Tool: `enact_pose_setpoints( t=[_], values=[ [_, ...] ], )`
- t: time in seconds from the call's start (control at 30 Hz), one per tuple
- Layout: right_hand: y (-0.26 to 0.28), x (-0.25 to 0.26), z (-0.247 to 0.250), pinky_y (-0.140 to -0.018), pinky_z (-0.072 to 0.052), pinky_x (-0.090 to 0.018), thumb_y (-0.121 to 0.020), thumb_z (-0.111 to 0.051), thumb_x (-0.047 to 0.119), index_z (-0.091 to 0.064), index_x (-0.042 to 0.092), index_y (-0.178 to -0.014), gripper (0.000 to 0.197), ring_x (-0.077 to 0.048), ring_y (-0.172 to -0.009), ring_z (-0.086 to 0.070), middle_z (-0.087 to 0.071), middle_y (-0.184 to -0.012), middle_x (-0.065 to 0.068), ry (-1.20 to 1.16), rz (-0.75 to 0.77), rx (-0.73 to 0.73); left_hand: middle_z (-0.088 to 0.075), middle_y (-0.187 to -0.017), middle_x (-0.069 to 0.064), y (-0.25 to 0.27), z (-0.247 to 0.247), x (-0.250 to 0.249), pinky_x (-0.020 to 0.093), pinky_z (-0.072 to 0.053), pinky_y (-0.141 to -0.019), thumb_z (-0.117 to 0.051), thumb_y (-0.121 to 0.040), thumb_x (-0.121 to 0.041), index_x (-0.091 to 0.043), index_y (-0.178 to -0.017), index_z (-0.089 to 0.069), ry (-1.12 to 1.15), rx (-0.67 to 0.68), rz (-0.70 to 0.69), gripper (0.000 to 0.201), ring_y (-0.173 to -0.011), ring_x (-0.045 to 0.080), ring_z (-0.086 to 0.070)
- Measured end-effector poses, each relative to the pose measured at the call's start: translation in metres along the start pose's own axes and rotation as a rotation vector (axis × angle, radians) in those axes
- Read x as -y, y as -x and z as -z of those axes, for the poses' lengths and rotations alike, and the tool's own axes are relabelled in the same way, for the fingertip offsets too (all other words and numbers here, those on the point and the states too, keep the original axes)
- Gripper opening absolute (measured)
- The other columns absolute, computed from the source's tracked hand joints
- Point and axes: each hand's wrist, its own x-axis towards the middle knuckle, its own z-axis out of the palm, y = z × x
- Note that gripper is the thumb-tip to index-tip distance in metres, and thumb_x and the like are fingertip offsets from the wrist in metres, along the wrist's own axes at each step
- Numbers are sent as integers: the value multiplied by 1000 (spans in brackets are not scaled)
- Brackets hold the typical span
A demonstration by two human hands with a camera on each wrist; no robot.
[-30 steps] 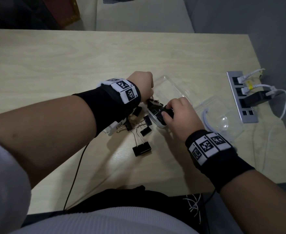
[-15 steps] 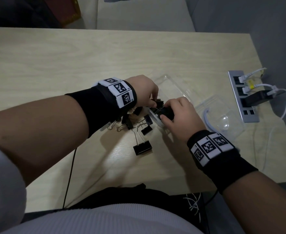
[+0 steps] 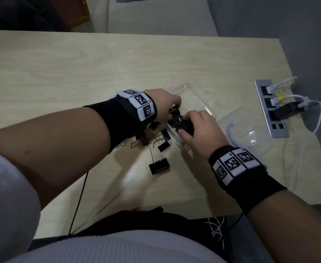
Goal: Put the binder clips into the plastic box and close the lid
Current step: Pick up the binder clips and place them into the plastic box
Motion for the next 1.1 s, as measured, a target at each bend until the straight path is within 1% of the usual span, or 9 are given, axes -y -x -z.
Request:
enact_pose_setpoints(
  t=[0.13, 0.3, 0.43, 0.5, 0.67, 0.73, 0.83, 0.97, 1.1],
  values=[
    [0, -1, -1, -93, -48, -48, -88, -64, 33, -54, 15, -119, 37, -30, -110, -50, -55, -115, -11, -4, 4, -2, -55, -85, -3, 4, 4, 0, 32, -38, -65, -60, -85, -35, -23, -111, -50, -8, -75, 19, 31, -77, 24, -52],
    [0, -2, -1, -92, -48, -46, -87, -65, 32, -54, 14, -118, 38, -30, -109, -50, -56, -113, -11, -20, 8, -12, -50, -66, -10, 6, 16, 7, 30, -41, -65, -60, -81, -31, -24, -89, -54, 135, -93, -36, 12, -75, 19, -54],
    [2, -4, 1, -94, -47, -44, -87, -65, 32, -51, 16, -128, 46, -29, -113, -48, -54, -118, -11, -33, 15, 11, -51, -64, -10, 6, 21, 11, 28, -39, -64, -63, -80, -31, -25, -78, -53, 192, -89, -43, 12, -69, 15, -50],
    [2, -6, 1, -96, -47, -43, -88, -65, 32, -53, 16, -127, 44, -29, -113, -48, -54, -117, -10, -29, 18, 9, -51, -65, -10, 6, 22, 12, 27, -39, -60, -63, -82, -26, -24, -79, -54, 214, -58, -50, 9, -66, 13, -49],
    [4, -9, 3, -97, -47, -41, -90, -63, 28, -56, 15, -125, 38, -28, -114, -49, -53, -118, -10, -41, -15, -19, -51, -73, -13, 5, 27, 15, 24, -41, -54, -58, -85, -14, -26, -95, -52, 292, 30, -56, 17, -60, 7, -48],
    [4, -10, 4, -96, -48, -44, -89, -63, 25, -57, 14, -123, 37, -30, -112, -51, -52, -117, -10, -59, -18, -21, -55, -79, -11, 2, 28, 16, 25, -42, -56, -55, -86, -10, -28, -98, -51, 288, 48, -68, 22, -64, 8, -51],
    [3, -10, 3, -95, -49, -46, -88, -64, 21, -58, 13, -120, 34, -33, -104, -55, -52, -114, -11, -87, -14, -24, -61, -92, -11, -2, 32, 15, 27, -44, -66, -48, -85, -1, -28, -99, -51, 282, 80, -104, 30, -83, 16, -57],
    [3, -12, 3, -96, -47, -44, -87, -64, 18, -59, 11, -118, 33, -34, -106, -54, -53, -113, -13, -80, -7, -37, -57, -93, -10, -5, 32, 10, 27, -42, -64, -47, -84, 0, -24, -103, -58, 169, 87, -100, 33, -81, 16, -54],
    [3, -12, 2, -93, -50, -47, -88, -63, 19, -58, 12, -119, 32, -33, -103, -55, -51, -116, -12, -82, -6, -30, -48, -129, 1, -10, 24, 9, 40, -50, -88, -56, -81, -2, -26, -108, -59, 78, -40, -136, 37, -104, 23, -57]
  ],
)
